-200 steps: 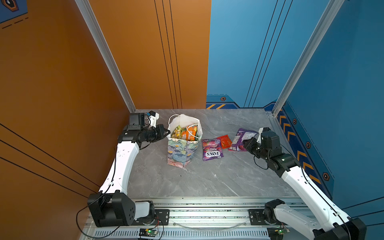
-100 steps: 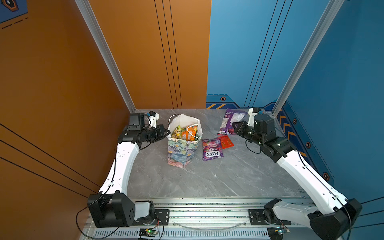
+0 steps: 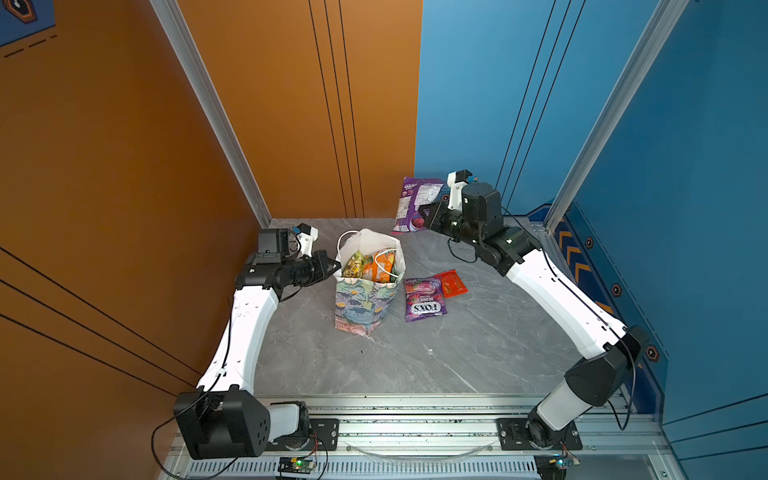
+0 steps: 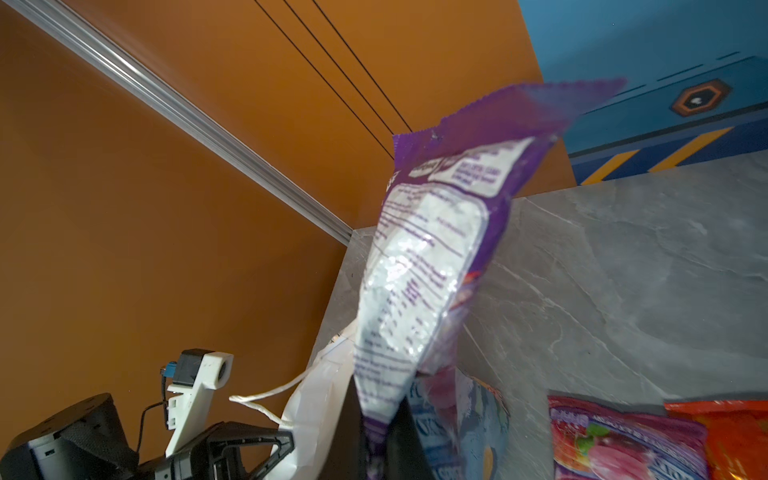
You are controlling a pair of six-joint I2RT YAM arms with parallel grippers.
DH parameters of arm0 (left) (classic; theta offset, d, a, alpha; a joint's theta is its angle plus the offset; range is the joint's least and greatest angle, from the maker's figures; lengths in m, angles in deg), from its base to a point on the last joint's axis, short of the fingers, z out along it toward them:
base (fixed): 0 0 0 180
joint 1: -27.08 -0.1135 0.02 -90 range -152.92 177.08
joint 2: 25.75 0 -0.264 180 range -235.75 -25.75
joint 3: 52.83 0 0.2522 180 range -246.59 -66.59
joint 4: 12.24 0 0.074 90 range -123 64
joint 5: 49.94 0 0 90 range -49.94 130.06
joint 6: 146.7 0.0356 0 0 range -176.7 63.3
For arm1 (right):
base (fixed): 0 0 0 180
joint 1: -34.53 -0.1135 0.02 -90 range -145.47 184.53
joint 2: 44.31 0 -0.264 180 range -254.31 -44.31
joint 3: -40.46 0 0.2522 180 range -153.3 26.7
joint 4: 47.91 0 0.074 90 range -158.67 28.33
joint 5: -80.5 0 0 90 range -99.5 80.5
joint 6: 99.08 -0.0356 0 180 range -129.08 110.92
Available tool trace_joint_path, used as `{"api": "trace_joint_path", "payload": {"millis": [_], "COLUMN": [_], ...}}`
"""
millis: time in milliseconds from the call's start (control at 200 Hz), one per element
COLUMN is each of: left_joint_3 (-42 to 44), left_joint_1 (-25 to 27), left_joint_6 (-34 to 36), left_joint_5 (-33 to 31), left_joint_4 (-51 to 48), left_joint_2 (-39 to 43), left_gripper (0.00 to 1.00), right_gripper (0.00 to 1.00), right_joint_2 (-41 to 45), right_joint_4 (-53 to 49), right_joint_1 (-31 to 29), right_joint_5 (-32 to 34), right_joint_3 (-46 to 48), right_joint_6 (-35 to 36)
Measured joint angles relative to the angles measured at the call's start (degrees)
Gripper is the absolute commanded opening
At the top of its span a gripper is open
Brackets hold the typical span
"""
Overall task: Place the snacks into the paper bag
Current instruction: 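Lift the purple packet and carry it toward the bag with the right gripper, then lower the purple packet into the bag and open the right gripper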
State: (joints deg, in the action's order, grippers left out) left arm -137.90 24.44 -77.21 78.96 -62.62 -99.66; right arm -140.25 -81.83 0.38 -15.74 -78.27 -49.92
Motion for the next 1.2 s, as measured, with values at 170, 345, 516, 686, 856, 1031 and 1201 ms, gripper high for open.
{"api": "trace_joint_path", "payload": {"millis": [170, 345, 516, 686, 856, 1031, 1201], "left_joint_3": [0.07, 0.07, 0.07, 0.09, 0.11, 0.44, 0.48], "left_joint_1": [0.0, 0.0, 0.0, 0.0, 0.0, -0.11, -0.17], "left_joint_6": [-0.13, -0.13, -0.15, -0.15, -0.15, -0.15, -0.15], "left_joint_5": [0.22, 0.22, 0.22, 0.22, 0.37, 0.39, 0.42], "left_joint_4": [0.11, 0.22, 0.22, 0.26, 0.31, 0.87, 1.11], "left_joint_2": [0.0, 0.0, 0.0, 0.0, 0.0, 0.0, 0.0], "left_gripper": [0.0, 0.0, 0.0, 0.0, 0.0, 0.0, 0.0], "right_gripper": [0.0, 0.0, 0.0, 0.0, 0.0, 0.0, 0.0], "right_joint_2": [-7.3, -12.94, -15.96, -15.69, -13.81, -10.64, -6.51], "right_joint_4": [-0.96, -1.33, -2.16, -2.45, -1.66, -0.79, 0.07], "right_joint_1": [-1.88, -3.89, -5.53, -7.61, -8.44, -8.22, -8.22], "right_joint_5": [-1.33, -2.34, -2.78, -2.6, -2.45, -1.75, -1.01], "right_joint_3": [-9.84, -15.67, -16.72, -14.03, -8.13, -2.82, 0.87], "right_joint_6": [0.63, 0.59, 0.57, 0.37, 0.11, -0.22, -0.7]}}
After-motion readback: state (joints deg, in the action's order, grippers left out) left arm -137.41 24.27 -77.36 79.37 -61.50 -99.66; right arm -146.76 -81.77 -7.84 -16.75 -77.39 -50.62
